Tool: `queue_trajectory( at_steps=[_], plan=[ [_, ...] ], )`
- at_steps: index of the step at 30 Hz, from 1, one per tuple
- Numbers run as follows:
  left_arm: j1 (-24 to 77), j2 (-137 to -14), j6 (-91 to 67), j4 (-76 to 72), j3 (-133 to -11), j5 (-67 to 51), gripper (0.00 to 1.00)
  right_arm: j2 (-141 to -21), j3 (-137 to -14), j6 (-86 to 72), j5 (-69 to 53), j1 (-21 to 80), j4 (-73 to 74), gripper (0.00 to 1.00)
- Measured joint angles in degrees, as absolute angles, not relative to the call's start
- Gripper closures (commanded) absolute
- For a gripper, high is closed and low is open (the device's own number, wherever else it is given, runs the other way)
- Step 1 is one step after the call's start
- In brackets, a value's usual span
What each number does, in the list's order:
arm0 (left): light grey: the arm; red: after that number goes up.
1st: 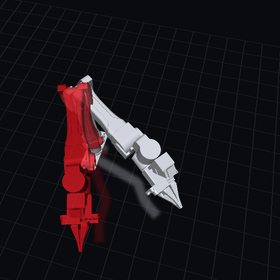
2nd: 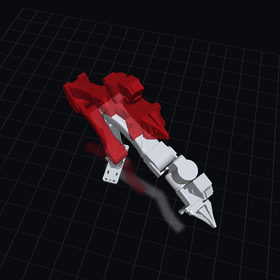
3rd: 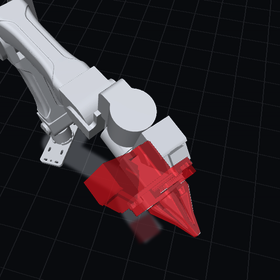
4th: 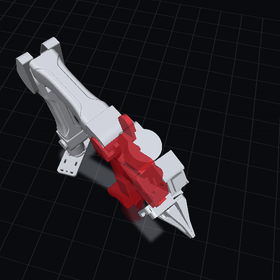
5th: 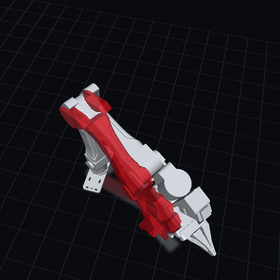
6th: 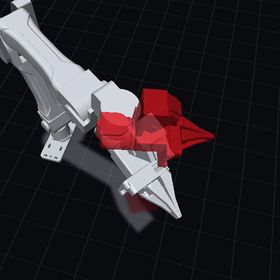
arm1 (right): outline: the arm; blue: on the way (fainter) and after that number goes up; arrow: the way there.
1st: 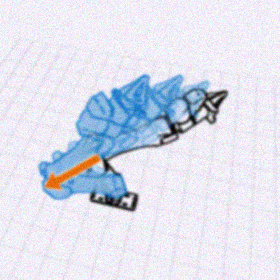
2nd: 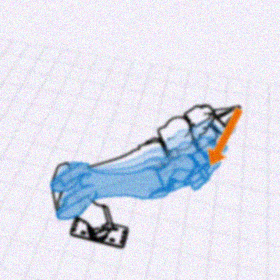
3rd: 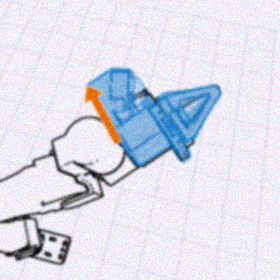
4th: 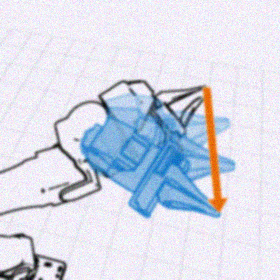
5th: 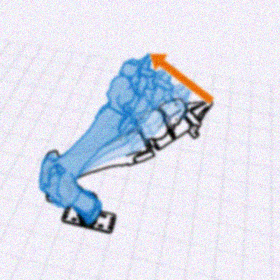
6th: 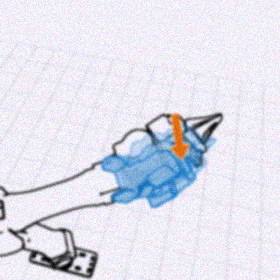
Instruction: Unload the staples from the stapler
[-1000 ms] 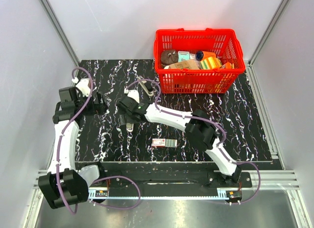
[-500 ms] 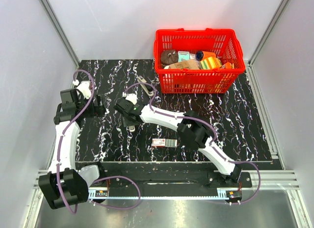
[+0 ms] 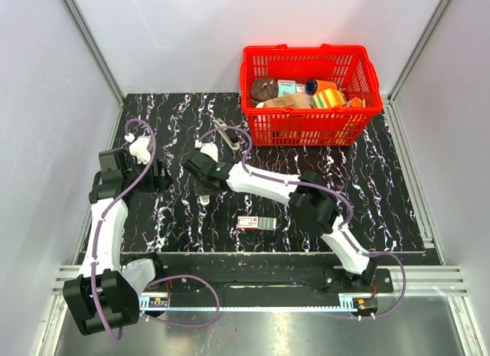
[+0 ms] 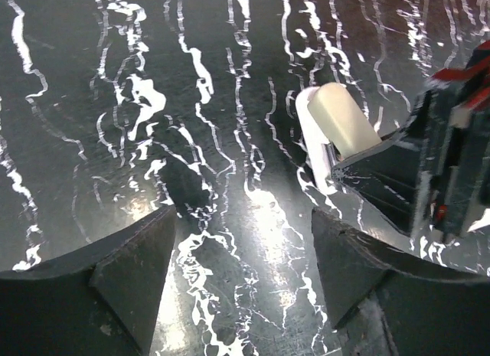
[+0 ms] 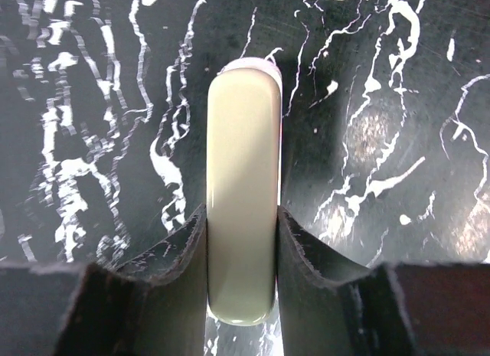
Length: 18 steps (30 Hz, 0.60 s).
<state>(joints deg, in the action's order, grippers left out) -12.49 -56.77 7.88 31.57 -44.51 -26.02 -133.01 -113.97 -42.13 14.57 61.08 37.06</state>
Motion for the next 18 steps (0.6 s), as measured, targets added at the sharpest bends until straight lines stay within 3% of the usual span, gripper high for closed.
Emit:
queue_trajectory(
  at_steps=[9, 18],
  plan=[
    [-11.6, -58.7, 16.6, 31.0, -44.3, -34.8, 0.23, -117.6, -101.2, -46.8, 11.2, 60.9, 24.5, 1.00],
    [-10.2, -68.6, 29.8, 35.6, -44.4, -37.0, 0.12, -114.1, -96.6, -50.0, 6.5, 60.7, 18.2, 1.00]
  ],
)
